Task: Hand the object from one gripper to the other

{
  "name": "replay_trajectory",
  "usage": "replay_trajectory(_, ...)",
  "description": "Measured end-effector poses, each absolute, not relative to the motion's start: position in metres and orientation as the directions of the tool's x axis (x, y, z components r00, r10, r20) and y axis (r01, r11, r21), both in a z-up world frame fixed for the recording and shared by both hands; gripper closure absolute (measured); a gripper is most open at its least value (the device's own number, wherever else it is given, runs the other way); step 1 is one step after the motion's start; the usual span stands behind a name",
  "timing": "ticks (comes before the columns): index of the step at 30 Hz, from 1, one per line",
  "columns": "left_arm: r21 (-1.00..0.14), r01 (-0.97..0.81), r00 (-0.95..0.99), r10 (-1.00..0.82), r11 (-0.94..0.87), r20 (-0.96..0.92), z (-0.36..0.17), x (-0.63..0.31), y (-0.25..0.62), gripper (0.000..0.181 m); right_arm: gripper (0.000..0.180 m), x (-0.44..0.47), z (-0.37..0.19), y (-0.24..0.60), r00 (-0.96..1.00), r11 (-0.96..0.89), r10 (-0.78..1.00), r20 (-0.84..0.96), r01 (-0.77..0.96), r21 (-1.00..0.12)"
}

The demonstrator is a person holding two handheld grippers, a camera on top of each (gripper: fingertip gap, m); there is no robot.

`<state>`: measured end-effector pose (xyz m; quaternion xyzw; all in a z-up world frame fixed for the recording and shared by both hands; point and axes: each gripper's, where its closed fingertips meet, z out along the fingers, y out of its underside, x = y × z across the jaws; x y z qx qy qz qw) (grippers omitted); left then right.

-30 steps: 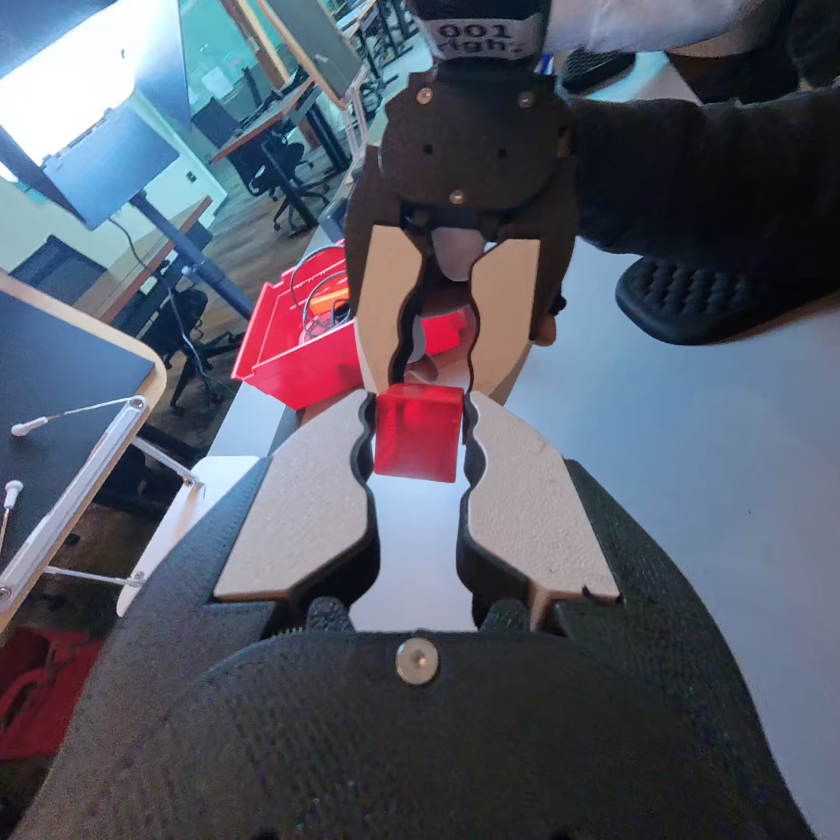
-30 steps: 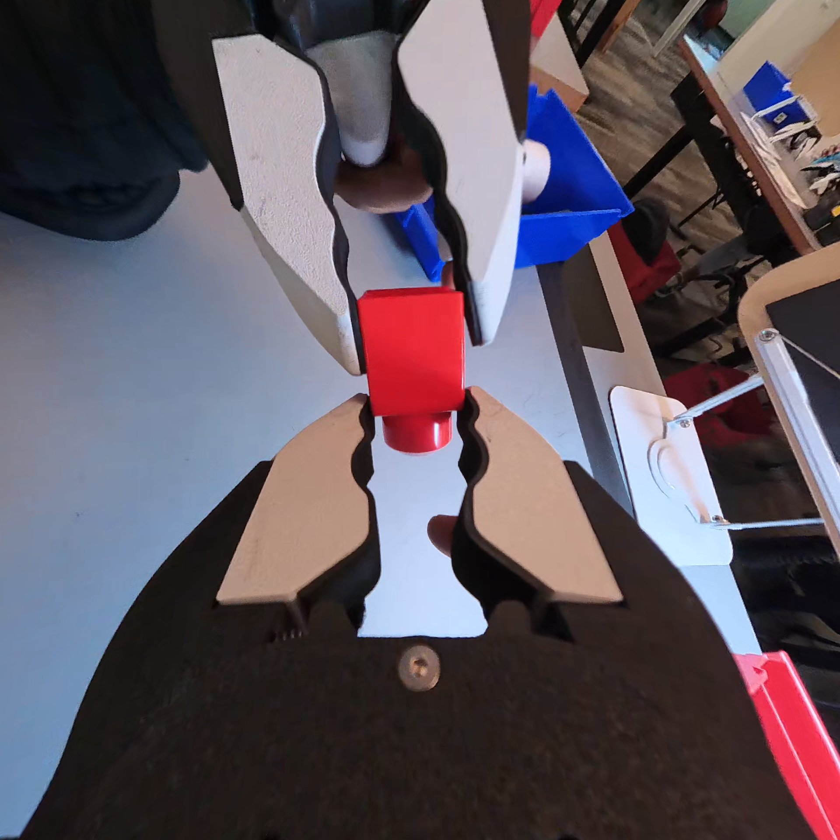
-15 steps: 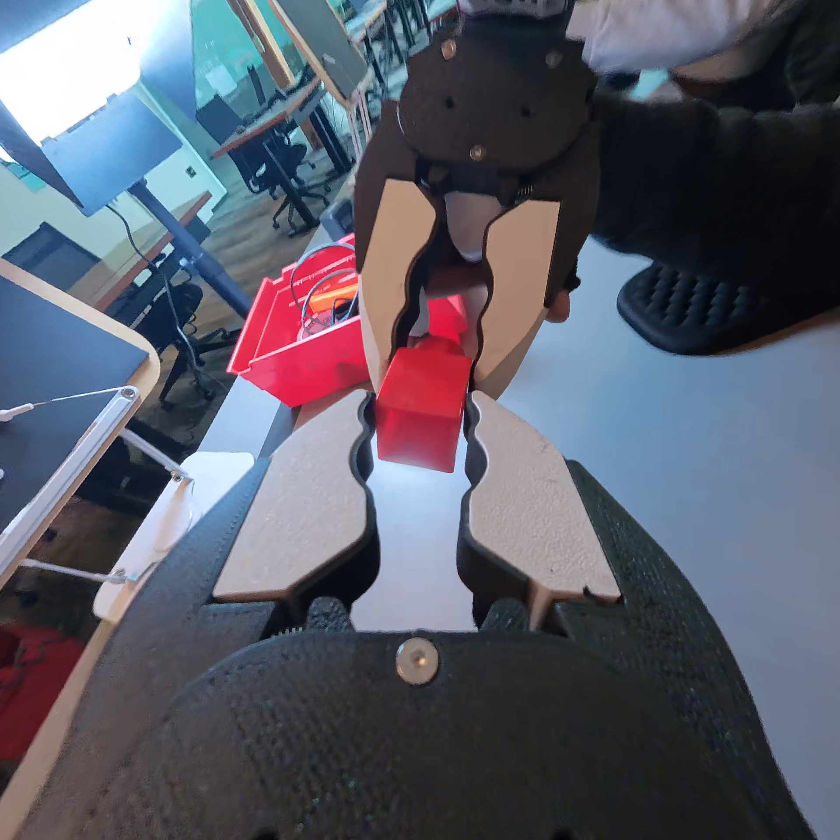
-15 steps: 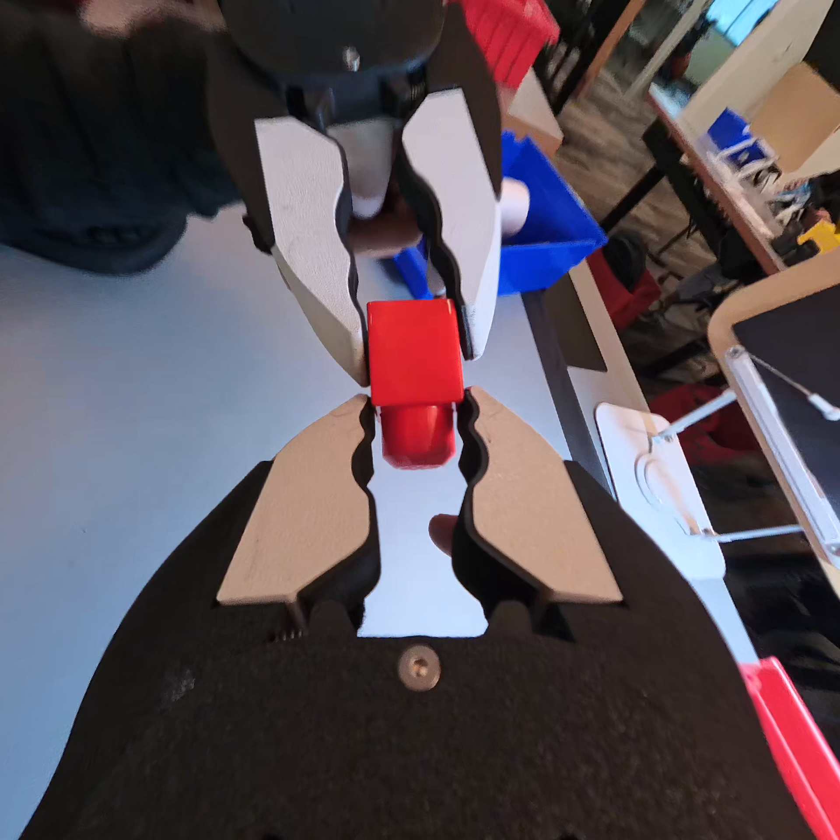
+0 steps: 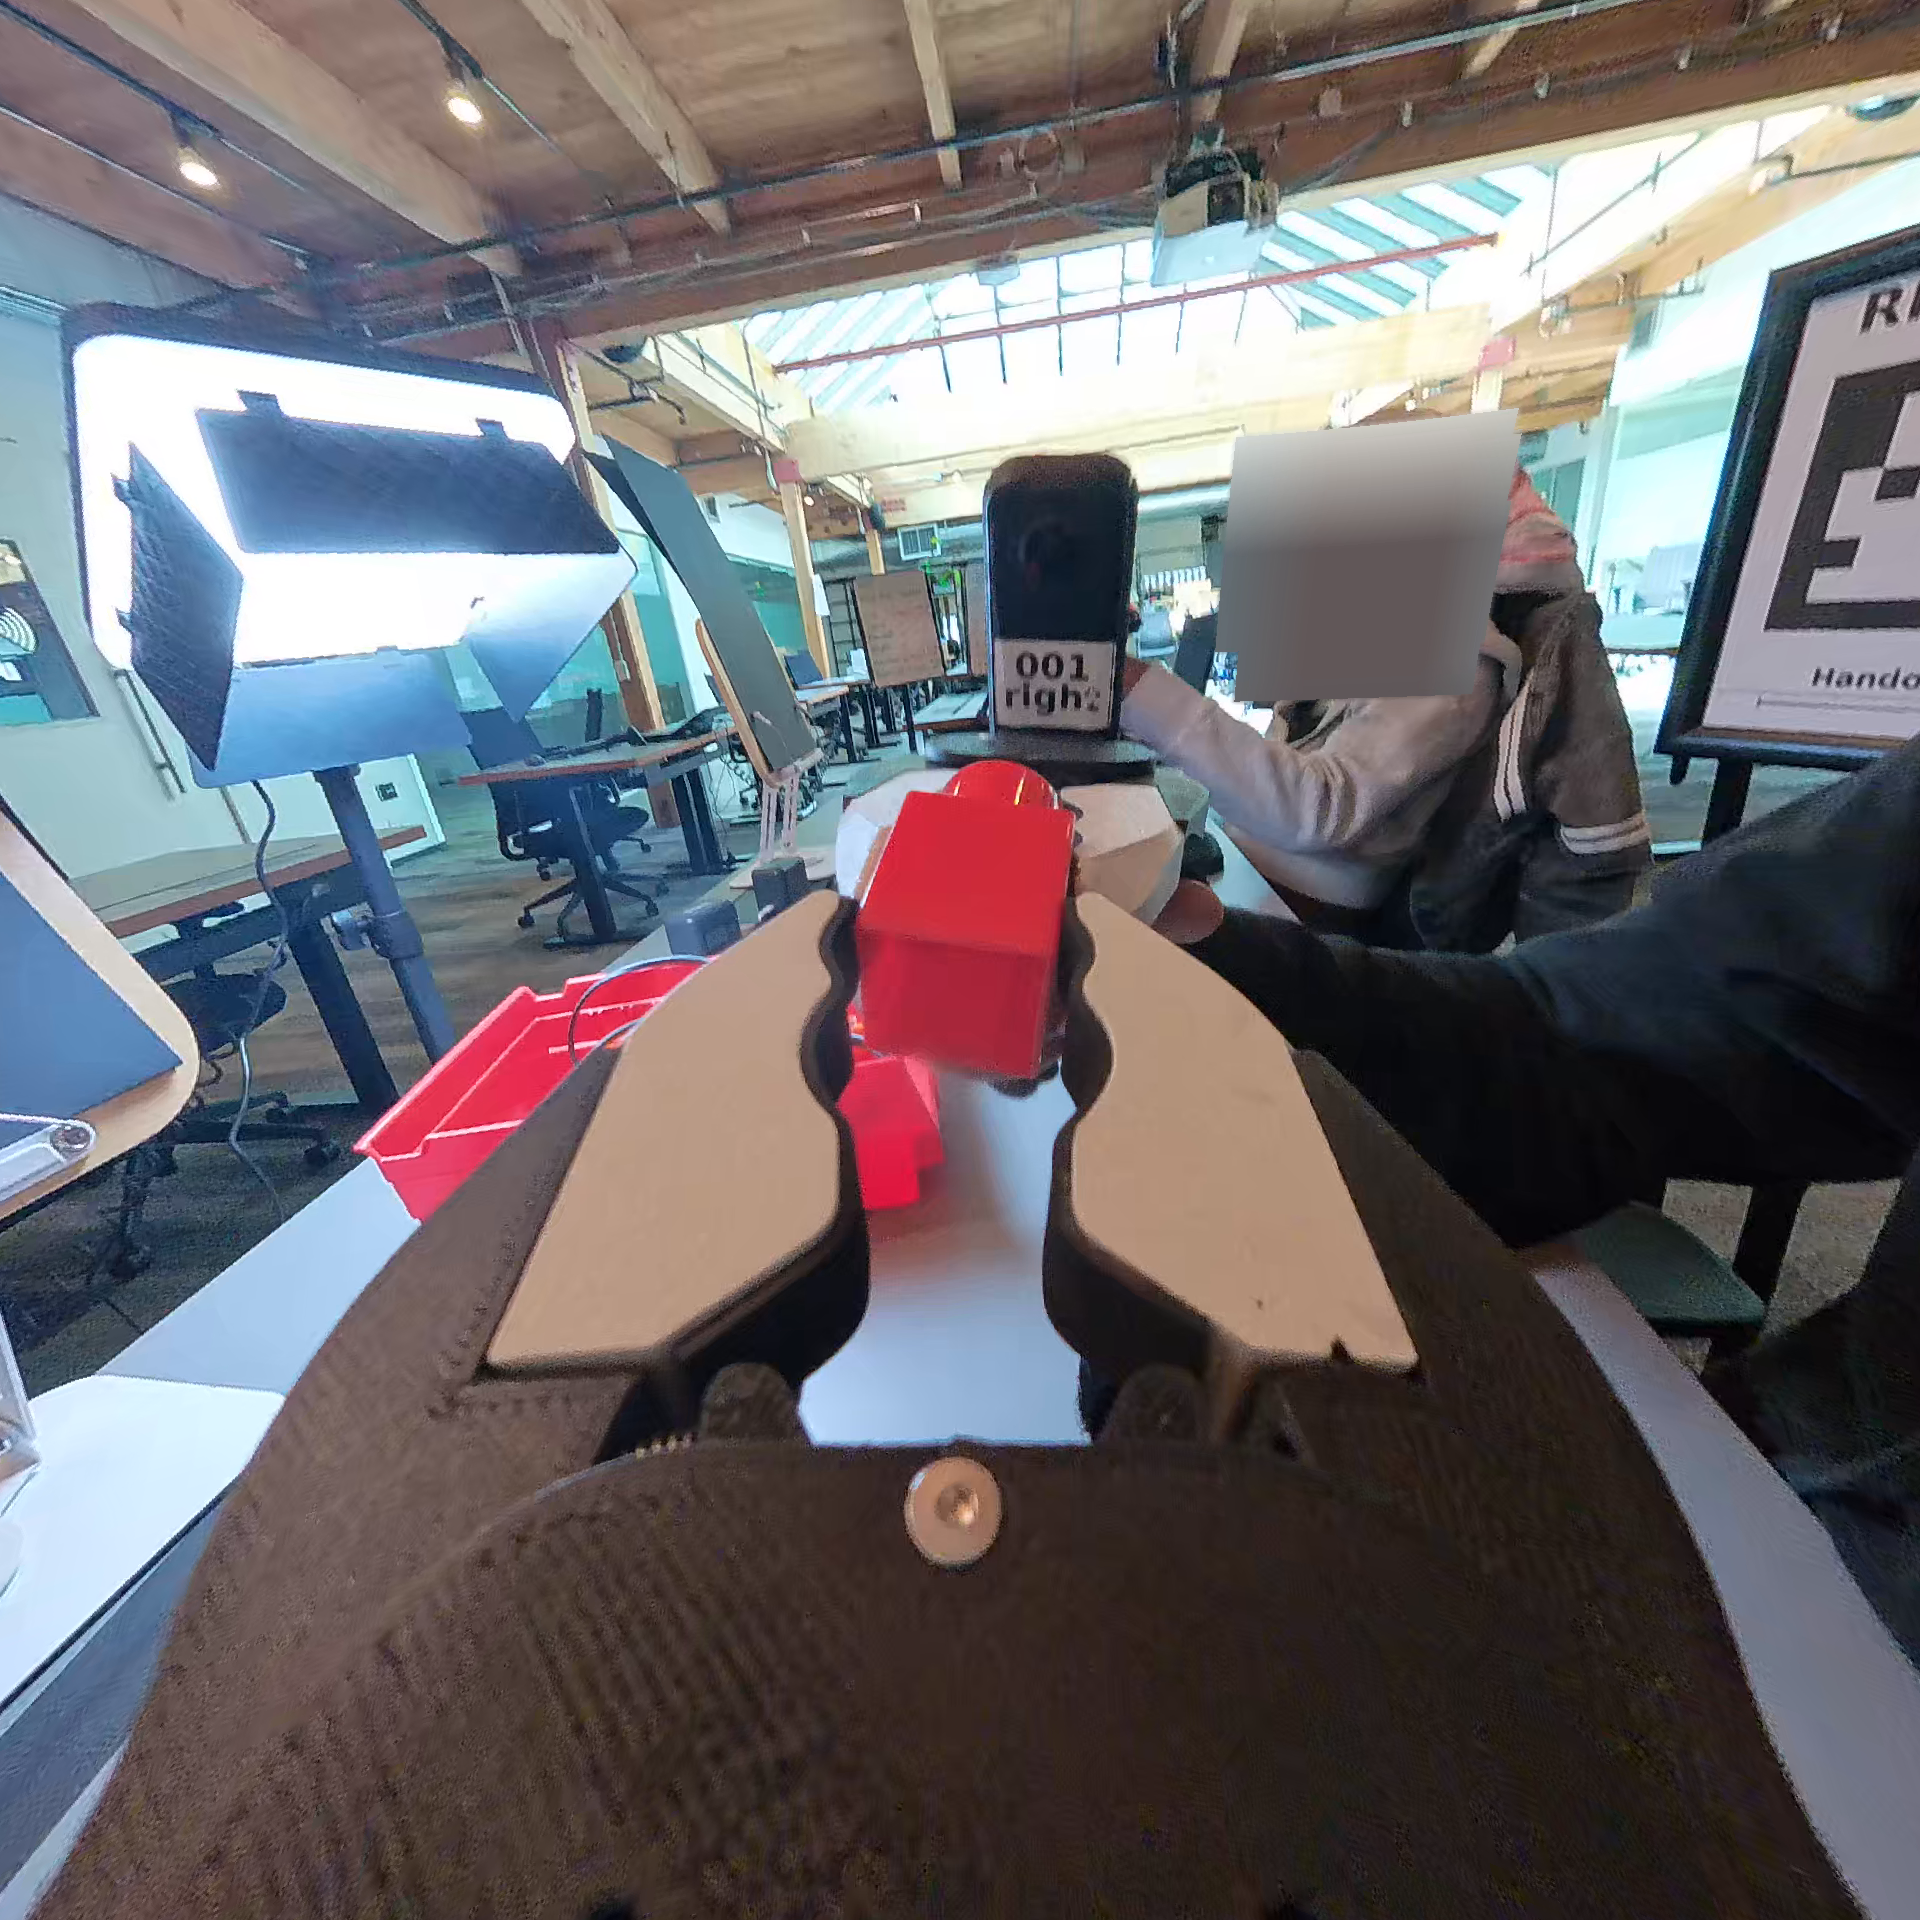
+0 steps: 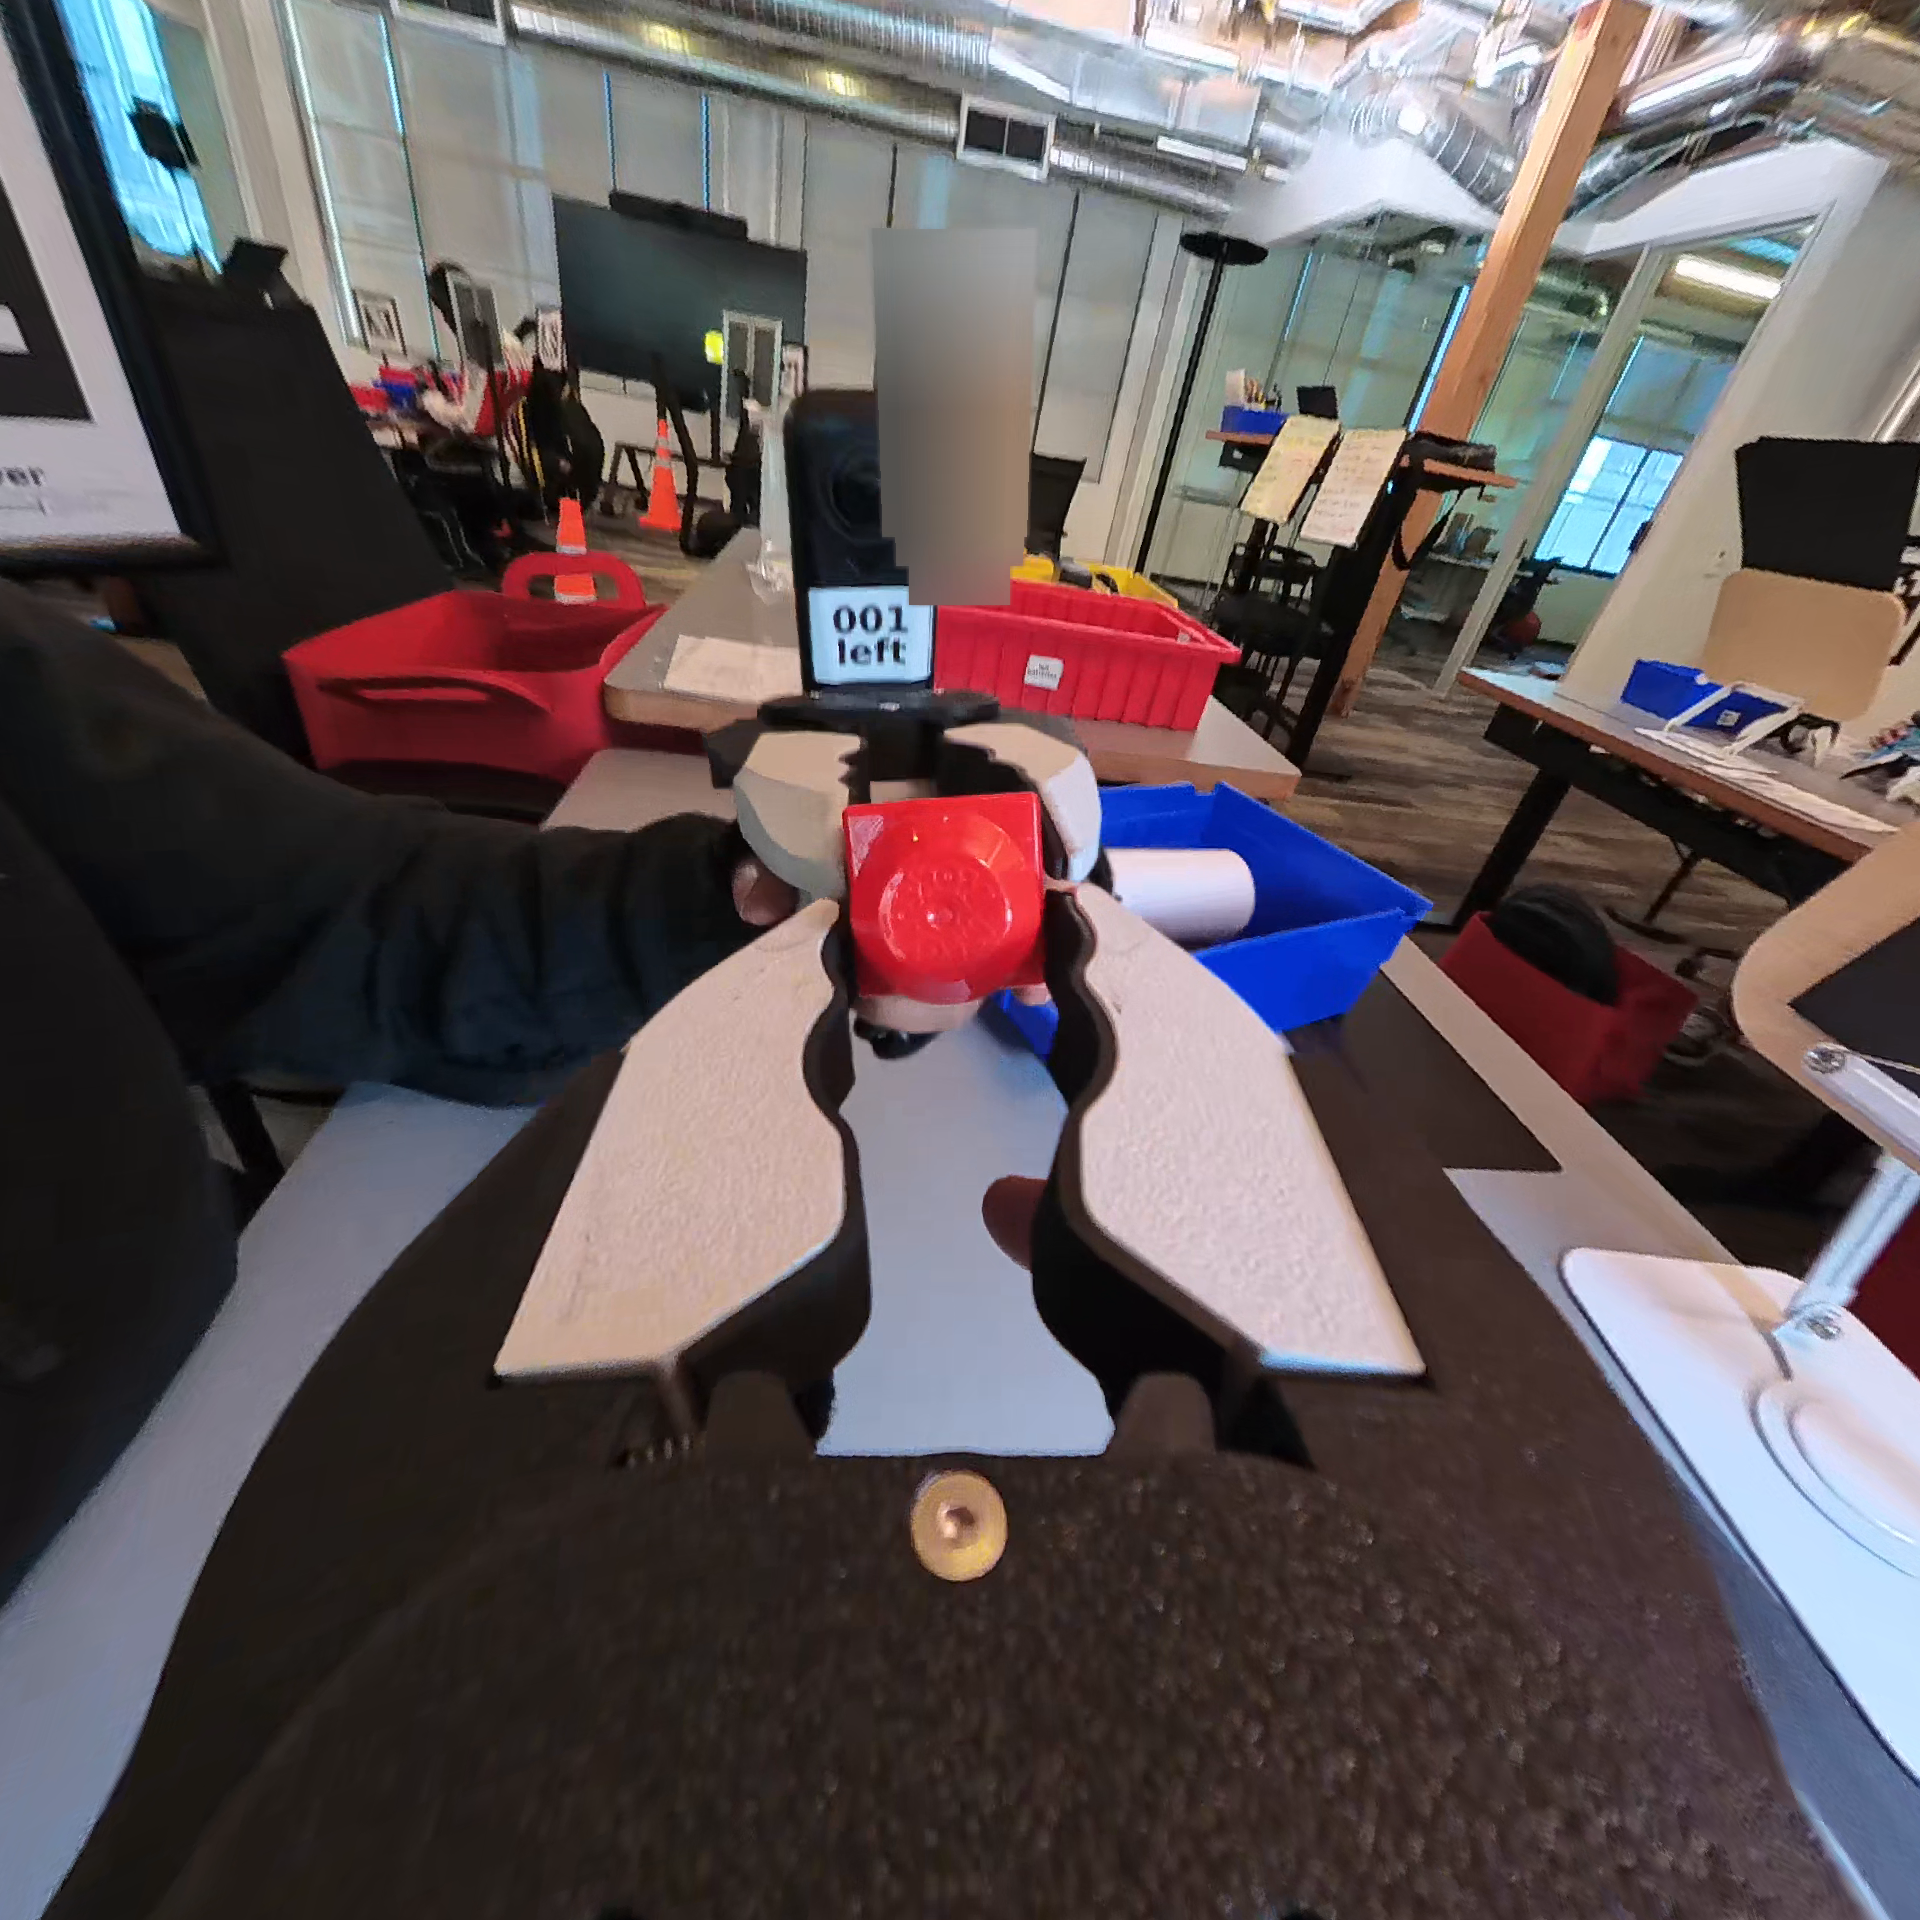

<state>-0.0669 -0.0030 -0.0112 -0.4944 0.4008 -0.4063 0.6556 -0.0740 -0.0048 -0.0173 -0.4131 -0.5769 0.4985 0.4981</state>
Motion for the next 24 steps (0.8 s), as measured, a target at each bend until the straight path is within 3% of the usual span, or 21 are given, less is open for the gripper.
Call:
replay_trajectory(6, -0.971, -0.161, 0.382, -0.897, 0.174, -0.224, -0.043, -0.070, 0.007, 0.143, 0.145, -0.071, -0.049, 0.007, -0.095, 0.340, 0.941, 0.326, 0.253, -0.906)
replay_trajectory(10, -0.950, -0.264, 0.383, -0.885, 0.168, -0.263, -0.053, -0.065, 0.006, 0.139, 0.145, -0.068, -0.073, 0.011, -0.110, 0.399, 0.914, 0.391, 0.418, -0.816)
replay_trajectory(16, -0.859, -0.476, 0.332, -0.866, 0.188, -0.373, -0.082, -0.061, 0.005, 0.144, 0.145, -0.069, -0.092, 0.008, -0.157, 0.429, 0.899, 0.409, 0.500, -0.752)
replay_trajectory(20, -0.873, -0.437, 0.340, -0.858, 0.217, -0.384, -0.073, -0.063, 0.004, 0.146, 0.145, -0.070, -0.079, 0.007, -0.139, 0.427, 0.902, 0.409, 0.430, -0.795)
replay_trajectory(24, -0.968, -0.089, 0.388, -0.887, 0.236, -0.252, -0.022, -0.072, -0.003, 0.146, 0.143, -0.071, -0.028, 0.001, -0.087, 0.306, 0.951, 0.297, 0.127, -0.944)
